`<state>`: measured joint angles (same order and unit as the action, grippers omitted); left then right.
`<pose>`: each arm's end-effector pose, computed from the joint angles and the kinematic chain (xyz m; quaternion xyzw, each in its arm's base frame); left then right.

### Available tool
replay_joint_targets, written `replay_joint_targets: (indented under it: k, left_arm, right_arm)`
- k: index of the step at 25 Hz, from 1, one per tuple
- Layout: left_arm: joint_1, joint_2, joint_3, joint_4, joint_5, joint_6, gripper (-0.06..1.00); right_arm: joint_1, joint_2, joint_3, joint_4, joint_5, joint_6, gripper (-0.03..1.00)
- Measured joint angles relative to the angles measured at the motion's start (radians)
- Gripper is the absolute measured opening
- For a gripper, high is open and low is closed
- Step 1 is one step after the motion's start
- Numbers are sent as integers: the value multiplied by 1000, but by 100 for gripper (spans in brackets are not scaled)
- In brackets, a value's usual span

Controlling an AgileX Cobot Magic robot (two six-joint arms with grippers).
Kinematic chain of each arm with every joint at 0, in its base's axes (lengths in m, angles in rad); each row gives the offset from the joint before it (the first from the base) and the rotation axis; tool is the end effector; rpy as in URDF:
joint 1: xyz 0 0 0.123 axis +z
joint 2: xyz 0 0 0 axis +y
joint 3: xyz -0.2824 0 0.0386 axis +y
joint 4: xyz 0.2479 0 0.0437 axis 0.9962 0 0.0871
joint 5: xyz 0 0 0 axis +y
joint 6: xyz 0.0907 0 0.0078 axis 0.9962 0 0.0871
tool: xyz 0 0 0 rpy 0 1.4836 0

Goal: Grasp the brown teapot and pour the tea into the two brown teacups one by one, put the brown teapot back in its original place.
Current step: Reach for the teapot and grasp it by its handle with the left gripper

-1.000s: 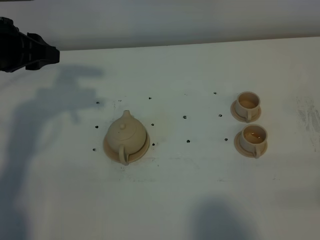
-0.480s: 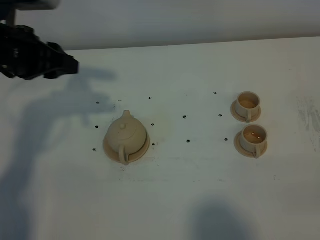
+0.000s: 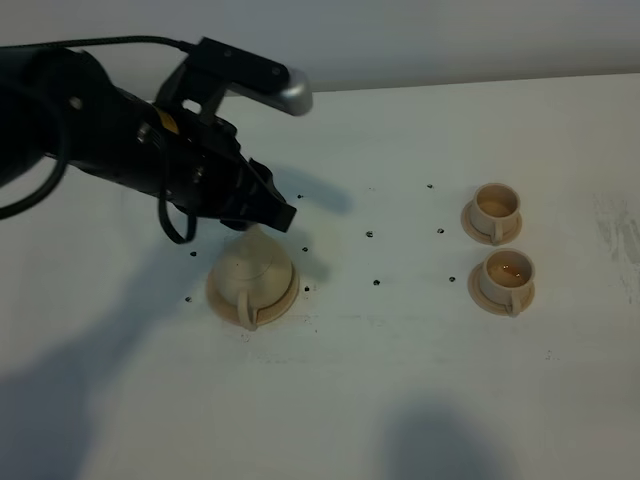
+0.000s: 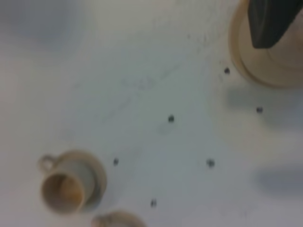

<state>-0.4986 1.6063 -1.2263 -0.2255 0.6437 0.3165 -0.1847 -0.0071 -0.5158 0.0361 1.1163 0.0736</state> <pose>0.3009 -0.1778 0.2804 0.3150 0.8923 -0.1200 0.3002 -0.0095 0.0048 0.2770 0.1096 0.8545 -0.0102 0.5076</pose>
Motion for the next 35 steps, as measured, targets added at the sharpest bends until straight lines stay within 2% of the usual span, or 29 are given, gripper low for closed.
replay_joint_targets:
  k: [3, 7, 10, 13, 15, 18, 20, 22, 27, 31, 35]
  left_arm:
    - [-33, 16, 11, 81, -22, -75, 38]
    - [-130, 22, 72, 99, -117, -136, 38]
    - [-195, 24, 92, 101, -141, -142, 38]
    - [-234, 19, 93, 139, -149, -162, 38]
    - [-252, 7, 93, 185, -139, -238, 38]
    - [-267, -20, 93, 281, -94, -433, 38]
    - [-267, -47, 109, 339, -77, -561, 38]
    - [-267, -89, 145, 364, -78, -646, 38]
    - [-246, -195, 271, 363, -73, -810, 38]
    - [-188, -249, 355, 352, -43, -907, 38]
    - [-120, -256, 371, 349, 9, -956, 38]
  right_arm:
    - [0, 0, 0, 0, 0, 1, 23]
    - [0, 0, 0, 0, -1, 1, 22]
    - [0, 0, 0, 0, -1, 1, 22]
    - [0, 0, 0, 0, -1, 1, 22]
    - [0, 0, 0, 0, -1, 1, 22]
    - [0, 0, 0, 0, -1, 1, 22]
    - [0, 0, 0, 0, -1, 1, 22]
    - [0, 0, 0, 0, -1, 1, 22]
    - [0, 0, 0, 0, -1, 1, 22]
    - [0, 0, 0, 0, -1, 1, 22]
    - [0, 0, 0, 0, -1, 1, 22]
